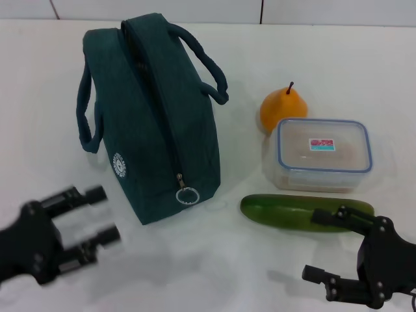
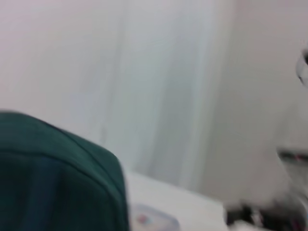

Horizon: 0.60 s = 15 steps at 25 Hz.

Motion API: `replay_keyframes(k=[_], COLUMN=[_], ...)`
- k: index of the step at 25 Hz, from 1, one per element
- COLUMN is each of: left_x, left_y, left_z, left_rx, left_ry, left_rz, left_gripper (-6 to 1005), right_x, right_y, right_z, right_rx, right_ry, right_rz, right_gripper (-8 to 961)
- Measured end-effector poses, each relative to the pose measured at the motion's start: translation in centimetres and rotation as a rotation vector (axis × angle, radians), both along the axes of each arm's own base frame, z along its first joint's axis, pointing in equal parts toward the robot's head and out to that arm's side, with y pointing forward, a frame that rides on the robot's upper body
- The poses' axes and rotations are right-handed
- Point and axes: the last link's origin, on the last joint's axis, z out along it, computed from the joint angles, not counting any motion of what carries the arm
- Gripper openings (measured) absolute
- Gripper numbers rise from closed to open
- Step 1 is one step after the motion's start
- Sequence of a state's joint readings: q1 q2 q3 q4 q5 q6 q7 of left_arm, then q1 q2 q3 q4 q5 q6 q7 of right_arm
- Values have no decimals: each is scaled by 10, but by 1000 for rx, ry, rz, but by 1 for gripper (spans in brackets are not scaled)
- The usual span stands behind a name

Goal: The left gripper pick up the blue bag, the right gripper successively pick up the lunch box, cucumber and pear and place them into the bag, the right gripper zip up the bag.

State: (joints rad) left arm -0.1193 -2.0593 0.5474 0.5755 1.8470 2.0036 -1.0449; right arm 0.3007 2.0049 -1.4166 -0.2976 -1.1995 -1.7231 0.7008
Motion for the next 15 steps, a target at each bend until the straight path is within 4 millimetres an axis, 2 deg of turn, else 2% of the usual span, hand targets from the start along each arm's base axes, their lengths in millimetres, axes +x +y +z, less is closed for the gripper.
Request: replay_keyframes(k=[7, 8, 12, 15], left_x=[-3, -5, -6, -1], left_y=[15, 28, 48, 66], left_z=[27, 40, 56, 70], left_rx=[-70, -126, -165, -221], left_ry=[-196, -269, -322, -297], left_rz=[218, 316, 412, 459], left_gripper=[710, 710, 710, 710], right_x=[-1, -1, -2, -2], right_y=[3, 3, 4, 3], right_z=[1, 1, 1, 0], right_rx=[-7, -7, -9, -11], right_ry=[9, 9, 11, 12], right_rz=[-16, -15, -14, -17], right_gripper=[803, 803, 802, 801])
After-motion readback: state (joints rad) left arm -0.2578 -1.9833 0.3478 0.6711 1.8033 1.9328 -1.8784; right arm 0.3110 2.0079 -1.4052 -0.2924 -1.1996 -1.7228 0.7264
